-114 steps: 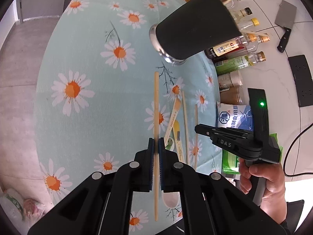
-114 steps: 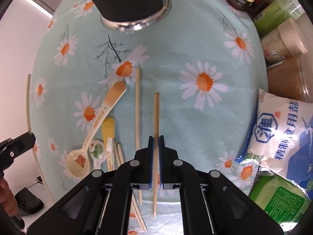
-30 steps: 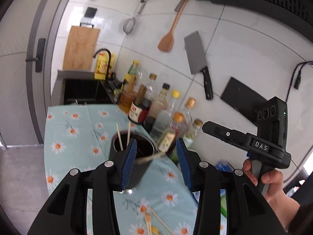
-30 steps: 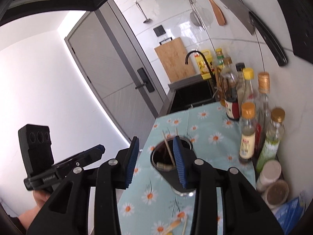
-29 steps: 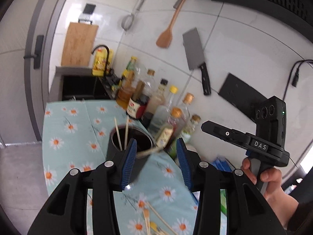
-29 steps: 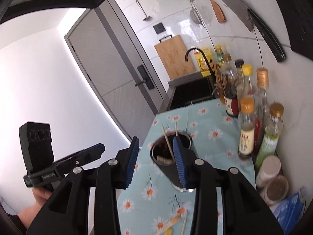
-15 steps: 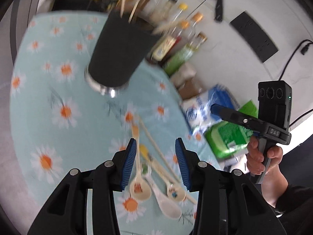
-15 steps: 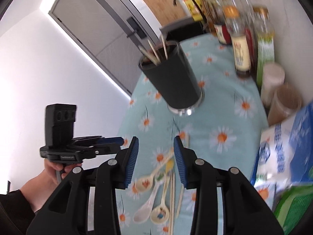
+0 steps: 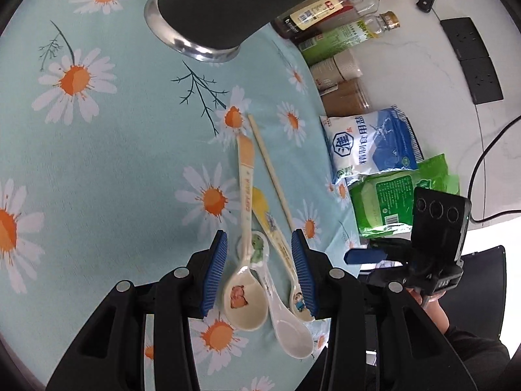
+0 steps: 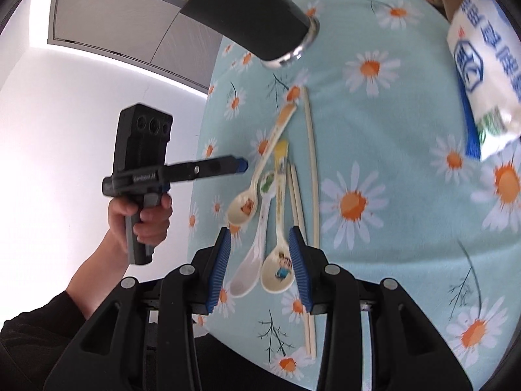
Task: Organize utensils
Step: 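Move both open tools back down to the spoons on the table, then grasp a white spoon with the left tool while the right tool grasps a yellow-handled spoon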
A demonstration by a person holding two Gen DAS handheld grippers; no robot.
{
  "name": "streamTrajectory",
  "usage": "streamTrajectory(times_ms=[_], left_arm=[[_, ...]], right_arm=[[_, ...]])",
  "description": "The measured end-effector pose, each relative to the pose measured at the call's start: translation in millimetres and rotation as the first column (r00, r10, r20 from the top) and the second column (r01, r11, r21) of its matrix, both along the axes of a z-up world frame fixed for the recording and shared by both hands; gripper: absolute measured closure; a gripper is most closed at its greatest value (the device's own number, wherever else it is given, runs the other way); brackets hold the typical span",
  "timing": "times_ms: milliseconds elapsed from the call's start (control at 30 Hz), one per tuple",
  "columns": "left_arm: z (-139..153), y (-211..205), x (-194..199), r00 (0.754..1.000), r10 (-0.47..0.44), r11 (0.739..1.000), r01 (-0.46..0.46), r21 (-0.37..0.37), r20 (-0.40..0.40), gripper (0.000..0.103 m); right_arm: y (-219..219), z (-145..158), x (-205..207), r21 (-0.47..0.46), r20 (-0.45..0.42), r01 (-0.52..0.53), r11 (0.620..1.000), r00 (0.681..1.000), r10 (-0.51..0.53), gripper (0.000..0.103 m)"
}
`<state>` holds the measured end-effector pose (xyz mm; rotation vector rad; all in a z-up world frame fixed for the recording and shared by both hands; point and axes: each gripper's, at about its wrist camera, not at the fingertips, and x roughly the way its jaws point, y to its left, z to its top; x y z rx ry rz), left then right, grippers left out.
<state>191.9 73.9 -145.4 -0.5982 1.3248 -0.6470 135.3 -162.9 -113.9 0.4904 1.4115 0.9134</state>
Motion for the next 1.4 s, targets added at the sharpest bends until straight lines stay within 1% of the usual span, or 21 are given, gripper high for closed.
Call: streamTrajectory(times_ms=[67,133,233,333,433,467,533,567,600,633,700,867,967,1067,1200,1233,1300,1333,1367,1400], left_arm=[[-3.5,-2.4,5.2,1.0,-0.018,1.0,0.018,-0.001,-0.011,0.064],[-6.9,-5.7,9.4,0.999,-0.04,0.999,0.04,-0.017,-0.027,0.064],[-13.8,-14.3,14.8,0.993,-0.099,0.995,0.098,-0.02,-0.065,0.064],[-16.5,-18.8,19.0,0.987,-0.143,0.989,0.14,-0.047,-0.077,0.064],[-21.0,-16.5,24.1,0.985,-0.146,0.986,0.138,-0.093,-0.095,0.065],[-22.6,-15.5,25.8,0.984,-0.149,0.985,0.139,-0.104,-0.1,0.067],[-24.6,-13.6,28.3,0.983,-0.157,0.984,0.147,-0.097,-0.099,0.079],[-25.4,-13.6,29.2,0.982,-0.163,0.983,0.154,-0.096,-0.097,0.081],[-26.0,-14.2,30.3,0.981,-0.171,0.982,0.162,-0.093,-0.093,0.085],[-26.4,-14.0,30.5,0.981,-0.174,0.982,0.167,-0.084,-0.089,0.091],[-27.2,-12.8,30.1,0.981,-0.176,0.983,0.171,-0.063,-0.08,0.097],[-26.3,-8.4,28.0,0.984,-0.171,0.984,0.167,-0.067,-0.055,0.097],[-24.5,-1.1,26.9,0.989,-0.142,0.987,0.139,-0.084,-0.041,0.1],[-21.1,5.1,25.3,0.993,-0.115,0.988,0.111,-0.108,-0.031,0.1],[-14.3,12.3,19.6,0.996,-0.086,0.988,0.083,-0.13,-0.017,0.1],[-12.3,13.8,18.2,0.997,-0.082,0.988,0.08,-0.132,-0.011,0.1],[-6.0,17.0,14.6,0.998,-0.064,0.988,0.063,-0.143,0.003,0.1],[-1.7,19.5,12.0,0.999,-0.05,0.987,0.051,-0.15,0.013,0.1],[1.6,21.0,10.0,0.999,-0.041,0.987,0.044,-0.154,0.019,0.1],[4.1,22.2,7.9,0.999,-0.035,0.987,0.039,-0.157,0.025,0.1]], right_arm=[[-1.4,-2.2,-1.7,0.005,-0.014,0.006,1.0,1.0,-0.006,0.065],[-2.7,-2.4,-4.2,0.008,-0.021,0.007,1.0,1.0,-0.007,0.065],[-5.0,-4.5,-6.8,0.009,-0.032,0.026,1.0,0.999,-0.026,0.065],[-9.3,-5.9,-8.1,0.011,-0.038,0.034,0.999,0.999,-0.034,0.065],[-10.0,-8.2,-9.1,0.008,-0.048,0.032,0.999,0.998,-0.032,0.065],[-8.7,-9.5,-8.8,0.007,-0.052,0.026,1.0,0.998,-0.026,0.065],[-8.0,-11.8,-7.1,0.011,-0.064,0.02,1.0,0.998,-0.02,0.065],[-7.3,-12.5,-5.3,0.016,-0.07,0.019,1.0,0.997,-0.018,0.065],[-5.1,-13.4,-1.4,0.024,-0.076,0.02,1.0,0.997,-0.018,0.065],[-2.8,-13.5,1.6,0.033,-0.083,0.019,0.999,0.996,-0.016,0.065],[1.4,-15.9,7.6,0.046,-0.11,0.016,0.999,0.994,-0.011,0.065],[20.3,-33.1,23.8,0.015,-0.162,-0.029,0.999,0.986,0.031,0.067],[28.8,-36.8,27.1,0.006,-0.166,-0.064,0.998,0.984,0.065,0.067],[36.6,-38.7,29.9,-0.003,-0.164,-0.101,0.995,0.982,0.099,0.073],[51.3,-44.1,37.6,-0.022,-0.162,-0.148,0.989,0.976,0.142,0.073],[57.0,-46.0,38.9,-0.028,-0.163,-0.156,0.987,0.975,0.149,0.075],[63.7,-48.6,42.4,-0.035,-0.162,-0.178,0.983,0.972,0.17,0.085],[66.9,-50.0,44.9,-0.043,-0.159,-0.187,0.981,0.971,0.178,0.088],[69.2,-51.7,47.2,-0.051,-0.16,-0.193,0.98,0.97,0.183,0.093],[70.4,-52.7,48.4,-0.054,-0.159,-0.198,0.979,0.969,0.187,0.095]])
